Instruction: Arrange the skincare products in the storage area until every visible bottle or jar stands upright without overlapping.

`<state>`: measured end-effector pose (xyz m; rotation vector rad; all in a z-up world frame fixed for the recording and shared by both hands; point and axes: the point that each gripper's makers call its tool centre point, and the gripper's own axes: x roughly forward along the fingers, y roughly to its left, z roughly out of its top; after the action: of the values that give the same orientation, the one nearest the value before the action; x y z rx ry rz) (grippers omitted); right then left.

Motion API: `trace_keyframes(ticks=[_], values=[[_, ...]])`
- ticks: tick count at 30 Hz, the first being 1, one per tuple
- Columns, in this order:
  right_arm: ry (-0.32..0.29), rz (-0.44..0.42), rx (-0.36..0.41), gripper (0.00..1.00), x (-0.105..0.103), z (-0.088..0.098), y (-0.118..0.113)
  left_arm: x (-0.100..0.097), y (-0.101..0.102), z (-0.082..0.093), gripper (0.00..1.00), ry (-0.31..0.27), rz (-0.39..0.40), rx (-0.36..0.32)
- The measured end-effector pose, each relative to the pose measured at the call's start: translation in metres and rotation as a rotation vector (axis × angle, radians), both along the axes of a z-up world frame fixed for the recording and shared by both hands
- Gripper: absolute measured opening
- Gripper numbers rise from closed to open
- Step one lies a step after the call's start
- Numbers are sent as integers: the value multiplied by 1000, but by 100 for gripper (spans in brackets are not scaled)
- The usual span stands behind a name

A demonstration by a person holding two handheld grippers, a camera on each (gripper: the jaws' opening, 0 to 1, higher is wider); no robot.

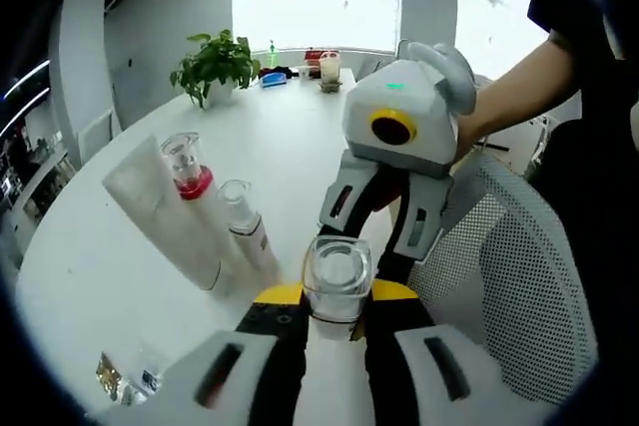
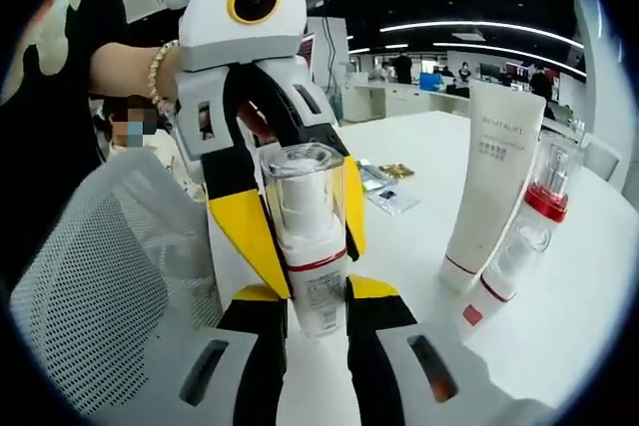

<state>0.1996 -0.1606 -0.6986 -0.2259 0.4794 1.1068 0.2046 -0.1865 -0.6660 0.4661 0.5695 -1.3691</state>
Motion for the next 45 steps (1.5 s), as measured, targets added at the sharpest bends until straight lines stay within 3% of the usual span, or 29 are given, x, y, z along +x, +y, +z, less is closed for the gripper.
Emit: trace_keyframes(ticks=[19, 35, 45], values=[[17, 10, -81, 22, 7, -32, -8, 9, -8, -32, 24, -6, -3, 23], [47, -62, -58, 26, 23, -35, -24, 16, -19, -26, 24, -44, -38, -13], [76, -112, -54, 31, 23, -41, -38, 30, -23, -23, 24, -61, -35, -28]])
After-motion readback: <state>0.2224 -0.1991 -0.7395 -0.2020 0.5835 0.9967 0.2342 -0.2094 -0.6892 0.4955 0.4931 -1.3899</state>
